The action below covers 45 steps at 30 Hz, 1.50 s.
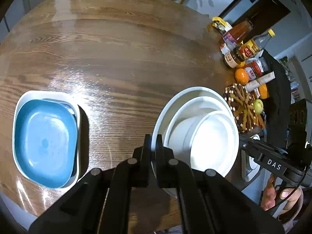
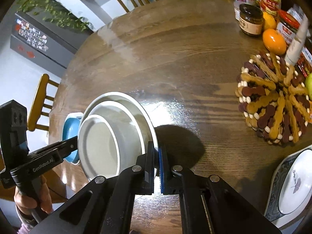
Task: Organize plates and bowls
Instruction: 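Lift the white stack with both grippers and carry it toward the teal dish, then lower the white stack onto the teal dish stack with both grippers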
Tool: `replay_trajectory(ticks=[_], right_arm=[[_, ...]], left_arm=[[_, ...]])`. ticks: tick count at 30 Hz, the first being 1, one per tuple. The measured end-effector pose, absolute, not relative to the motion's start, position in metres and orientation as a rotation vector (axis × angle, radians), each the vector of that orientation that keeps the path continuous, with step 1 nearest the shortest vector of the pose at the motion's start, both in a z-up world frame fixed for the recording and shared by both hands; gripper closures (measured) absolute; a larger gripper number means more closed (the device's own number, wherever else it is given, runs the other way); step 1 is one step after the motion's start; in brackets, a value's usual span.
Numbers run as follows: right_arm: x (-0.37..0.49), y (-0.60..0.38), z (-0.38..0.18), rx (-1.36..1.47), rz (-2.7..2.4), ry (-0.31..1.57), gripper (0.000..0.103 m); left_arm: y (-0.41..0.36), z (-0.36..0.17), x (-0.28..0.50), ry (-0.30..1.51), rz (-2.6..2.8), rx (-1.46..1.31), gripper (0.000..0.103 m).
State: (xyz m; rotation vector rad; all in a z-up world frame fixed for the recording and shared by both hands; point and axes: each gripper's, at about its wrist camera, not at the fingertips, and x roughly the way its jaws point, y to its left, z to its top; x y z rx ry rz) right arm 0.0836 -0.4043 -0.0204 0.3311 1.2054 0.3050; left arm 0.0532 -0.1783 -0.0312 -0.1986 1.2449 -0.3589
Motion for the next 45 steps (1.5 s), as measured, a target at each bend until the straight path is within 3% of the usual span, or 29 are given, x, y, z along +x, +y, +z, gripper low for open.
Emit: replay_trajectory(ticks=[18, 45], right_arm=[[0.088, -0.318, 0.01, 0.219, 0.447, 1.18, 0.098], [0.08, -0.219, -0.003, 0.274, 0.351, 1.192, 0.098]], left_arm=[[-0.097, 0.001, 0.033, 1.154, -0.208, -0.255, 0.103], [-0.003, -0.008, 0.054, 1.186, -0.288, -0.182, 0.103]])
